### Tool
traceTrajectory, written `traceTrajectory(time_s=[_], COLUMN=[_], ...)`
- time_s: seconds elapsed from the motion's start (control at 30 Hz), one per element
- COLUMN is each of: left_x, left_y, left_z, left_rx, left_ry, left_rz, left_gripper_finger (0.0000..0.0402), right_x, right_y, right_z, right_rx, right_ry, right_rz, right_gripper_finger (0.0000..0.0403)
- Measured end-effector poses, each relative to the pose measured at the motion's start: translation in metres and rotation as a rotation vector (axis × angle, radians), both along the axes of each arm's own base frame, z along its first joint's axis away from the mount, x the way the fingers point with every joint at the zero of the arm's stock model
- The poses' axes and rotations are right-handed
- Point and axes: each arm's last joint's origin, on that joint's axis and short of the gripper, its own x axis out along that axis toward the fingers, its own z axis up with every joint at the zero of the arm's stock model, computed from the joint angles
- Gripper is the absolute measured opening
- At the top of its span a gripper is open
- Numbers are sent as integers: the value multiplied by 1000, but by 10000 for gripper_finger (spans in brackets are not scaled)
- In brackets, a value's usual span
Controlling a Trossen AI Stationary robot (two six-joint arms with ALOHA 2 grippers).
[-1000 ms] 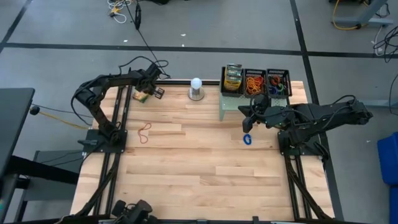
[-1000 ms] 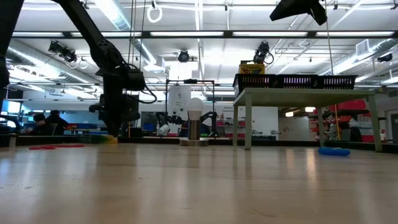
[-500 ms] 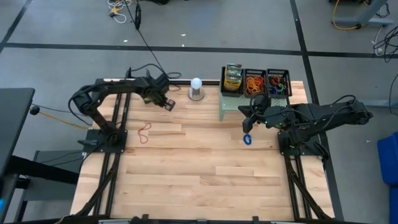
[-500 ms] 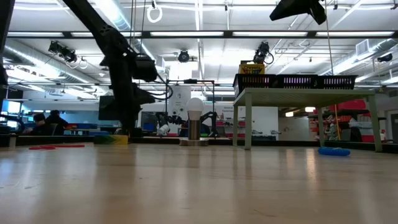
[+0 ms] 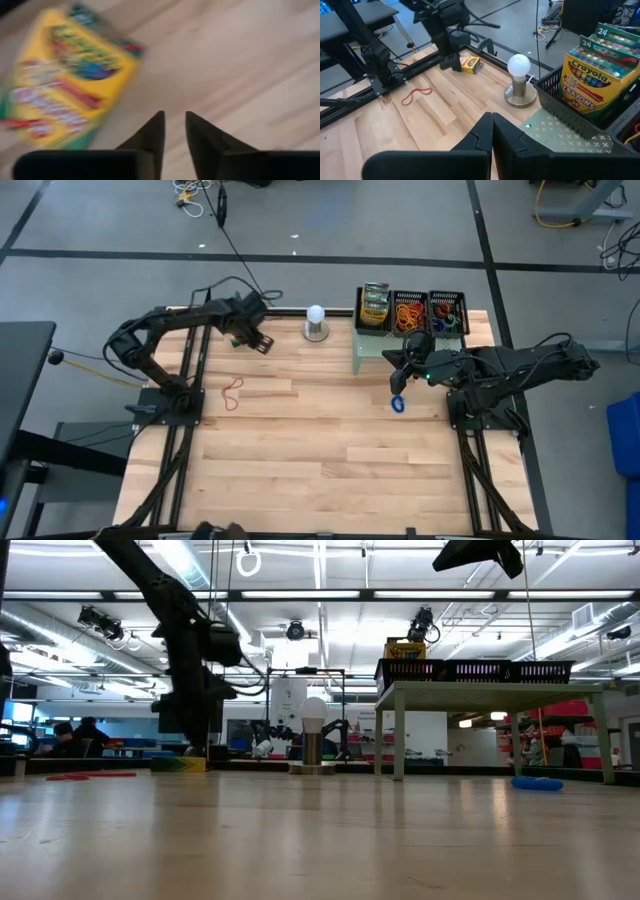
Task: Pick & Place Office Desk Supplies
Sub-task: Put the crayon box into the left basket on the shelf
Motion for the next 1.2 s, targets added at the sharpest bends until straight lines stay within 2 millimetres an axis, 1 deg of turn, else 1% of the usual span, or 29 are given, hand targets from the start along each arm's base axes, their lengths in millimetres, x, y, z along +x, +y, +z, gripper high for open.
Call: traceTrajectory(time_s=[0.07,0.2,0.37,0.43,0.5,0.57,0.7,0.83,0.93,1.03,1.1,1.2], left_x=[-12,-25,-28,-29,-30,-32,-38,-49,-53,-52,-51,-41], left_y=[10,29,48,56,63,68,79,88,91,88,80,65], left_z=[1,3,-2,-4,-6,-6,-5,-17,-23,-23,-22,-19], left_rx=[-4,13,20,18,15,18,25,-39,-88,-130,-198,-298], left_ry=[35,69,109,123,131,136,140,116,93,57,18,-37], left_rz=[-6,-50,-103,-114,-118,-126,-134,-122,-113,-124,-132,-119], left_gripper_finger=[108,175,259,283,299,307,308,308,308,308,305,296], right_x=[0,0,1,2,2,2,2,2,2,2,2,2], right_y=[0,0,1,1,1,1,1,1,1,1,1,1], right_z=[0,0,2,2,2,2,3,3,3,3,3,3], right_rx=[2,11,14,15,15,20,21,22,22,20,18,16], right_ry=[0,-5,-25,-31,-31,-33,-41,-42,-42,-41,-40,-39], right_rz=[2,10,11,11,11,9,9,7,7,8,9,10], right_gripper_finger=[7,7,7,7,7,7,7,7,7,7,7,7])
